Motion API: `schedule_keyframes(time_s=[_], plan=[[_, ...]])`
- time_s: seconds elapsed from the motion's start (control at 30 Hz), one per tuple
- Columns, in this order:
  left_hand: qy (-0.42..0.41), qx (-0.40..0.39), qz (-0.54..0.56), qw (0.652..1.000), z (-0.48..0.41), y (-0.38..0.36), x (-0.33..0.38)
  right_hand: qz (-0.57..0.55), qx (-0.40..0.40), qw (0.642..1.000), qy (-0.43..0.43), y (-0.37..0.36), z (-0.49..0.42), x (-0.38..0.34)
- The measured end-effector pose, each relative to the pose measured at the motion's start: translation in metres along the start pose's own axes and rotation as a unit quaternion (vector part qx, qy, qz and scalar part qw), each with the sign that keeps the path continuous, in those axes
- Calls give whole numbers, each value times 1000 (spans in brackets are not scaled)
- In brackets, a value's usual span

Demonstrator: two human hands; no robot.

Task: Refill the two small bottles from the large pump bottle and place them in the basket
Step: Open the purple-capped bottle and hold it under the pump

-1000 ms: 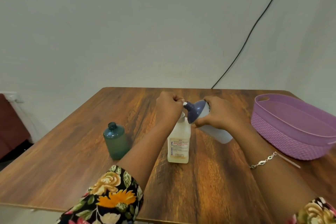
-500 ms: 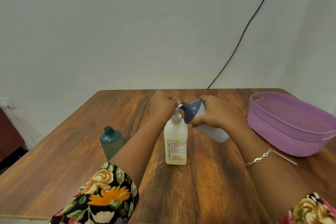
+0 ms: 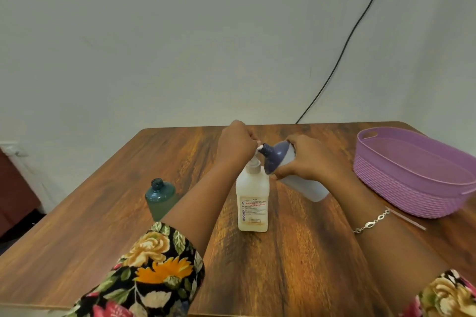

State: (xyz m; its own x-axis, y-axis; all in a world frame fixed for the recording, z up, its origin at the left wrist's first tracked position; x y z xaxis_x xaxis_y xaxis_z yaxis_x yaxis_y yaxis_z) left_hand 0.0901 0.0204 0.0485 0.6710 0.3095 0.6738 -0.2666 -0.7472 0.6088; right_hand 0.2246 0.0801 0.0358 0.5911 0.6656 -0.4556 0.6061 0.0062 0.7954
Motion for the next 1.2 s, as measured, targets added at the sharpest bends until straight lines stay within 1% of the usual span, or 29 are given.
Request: schedule_keyframes(time_s=[0.13, 0.27, 0.43, 0.67, 0.73, 0.83, 0.97, 1.1, 1.2], plan=[[4, -7, -9, 1000, 4, -2, -10, -19, -17, 1000, 1, -9, 3, 0], [18, 5, 40, 999, 5, 4, -11, -20, -17, 1000, -4, -4, -1, -3], [27, 12, 67, 997, 5, 4, -10, 23, -8, 1000, 13, 1, -3, -7], [10, -12, 38, 999, 12, -1, -16, 25, -21, 999, 1, -9, 0, -5], [20, -13, 47, 999, 9, 3, -11, 19, -22, 1000, -2, -4, -1, -6], [60, -30, 90, 994, 2, 7, -5, 13, -16, 1000, 3, 3, -3, -8], [78, -50, 93, 991, 4, 4, -10, 23, -22, 1000, 3, -2, -1, -7], [75, -39, 103, 991, 13, 0, -18, 10, -26, 1000, -7, -9, 1, -6], [65, -20, 87, 994, 11, 2, -14, 15, -27, 1000, -8, -5, 1, -7]])
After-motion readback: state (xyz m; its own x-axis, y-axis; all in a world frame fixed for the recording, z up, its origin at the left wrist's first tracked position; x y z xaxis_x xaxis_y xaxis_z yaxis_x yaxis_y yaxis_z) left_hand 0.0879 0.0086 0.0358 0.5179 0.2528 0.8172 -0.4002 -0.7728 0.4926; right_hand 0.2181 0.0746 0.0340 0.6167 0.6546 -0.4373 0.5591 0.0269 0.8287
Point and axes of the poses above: each hand's wrist, its own z-axis away from the middle knuckle, its own y-axis out of the back of the hand, x = y × z, the point moved 4 cm from there along -z, towards the middle knuckle, and after that the axes turned 12 degrees about x, right-handed, at the moved point
